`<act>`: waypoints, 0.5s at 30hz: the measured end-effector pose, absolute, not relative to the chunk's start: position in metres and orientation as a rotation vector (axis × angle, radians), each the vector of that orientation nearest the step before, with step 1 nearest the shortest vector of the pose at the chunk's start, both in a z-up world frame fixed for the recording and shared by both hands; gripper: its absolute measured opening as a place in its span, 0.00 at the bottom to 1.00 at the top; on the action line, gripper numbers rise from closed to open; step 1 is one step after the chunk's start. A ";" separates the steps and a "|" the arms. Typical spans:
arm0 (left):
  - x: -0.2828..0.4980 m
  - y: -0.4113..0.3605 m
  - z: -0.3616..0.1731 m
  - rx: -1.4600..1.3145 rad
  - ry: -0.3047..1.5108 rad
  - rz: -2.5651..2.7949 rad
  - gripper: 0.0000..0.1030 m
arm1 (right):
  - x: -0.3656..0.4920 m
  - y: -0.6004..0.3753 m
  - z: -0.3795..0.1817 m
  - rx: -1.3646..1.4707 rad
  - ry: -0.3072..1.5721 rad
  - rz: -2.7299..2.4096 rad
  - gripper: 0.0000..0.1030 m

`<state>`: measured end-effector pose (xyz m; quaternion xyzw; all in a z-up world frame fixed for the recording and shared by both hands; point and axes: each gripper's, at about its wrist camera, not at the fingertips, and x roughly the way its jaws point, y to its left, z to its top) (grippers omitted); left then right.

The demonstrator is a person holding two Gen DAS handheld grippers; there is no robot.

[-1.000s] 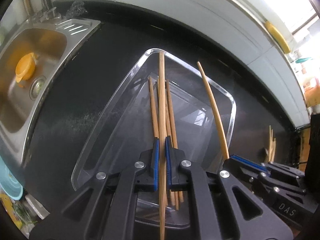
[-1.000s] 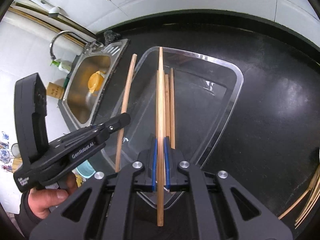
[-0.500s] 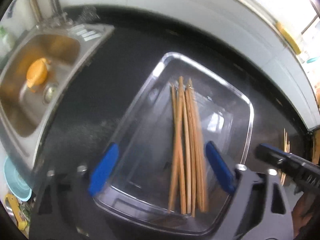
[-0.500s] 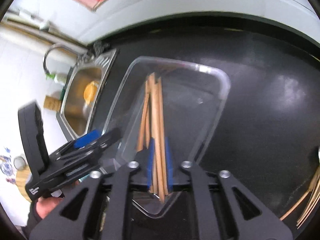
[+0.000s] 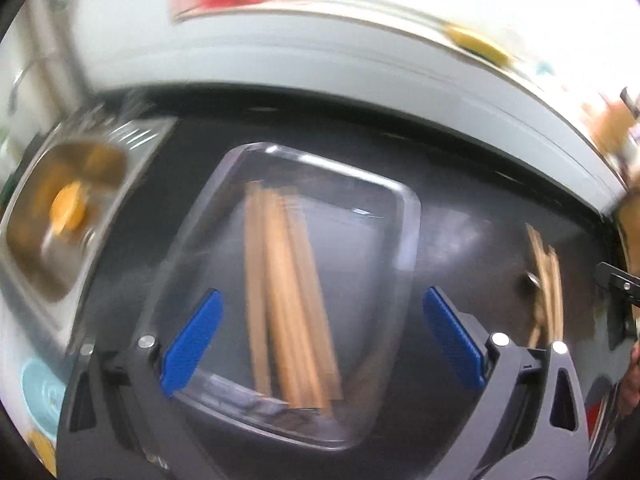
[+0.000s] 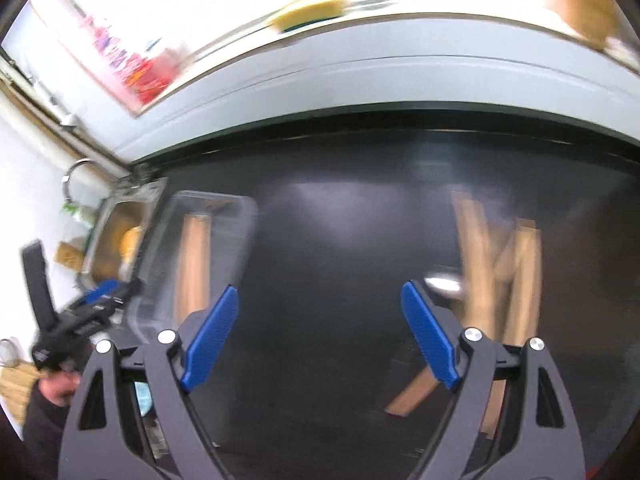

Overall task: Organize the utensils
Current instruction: 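Move the right tool back to the pile and close on a chopstick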

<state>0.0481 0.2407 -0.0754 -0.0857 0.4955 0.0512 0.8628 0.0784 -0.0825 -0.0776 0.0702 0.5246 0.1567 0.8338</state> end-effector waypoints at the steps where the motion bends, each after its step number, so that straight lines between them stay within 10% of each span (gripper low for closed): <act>1: 0.048 0.224 -0.076 -0.162 1.040 0.082 0.94 | 0.073 -0.097 -0.080 0.137 1.108 0.304 0.79; 15: 0.008 0.007 -0.158 0.199 1.127 -0.291 0.94 | -0.036 -0.285 -0.174 0.078 1.261 0.049 0.79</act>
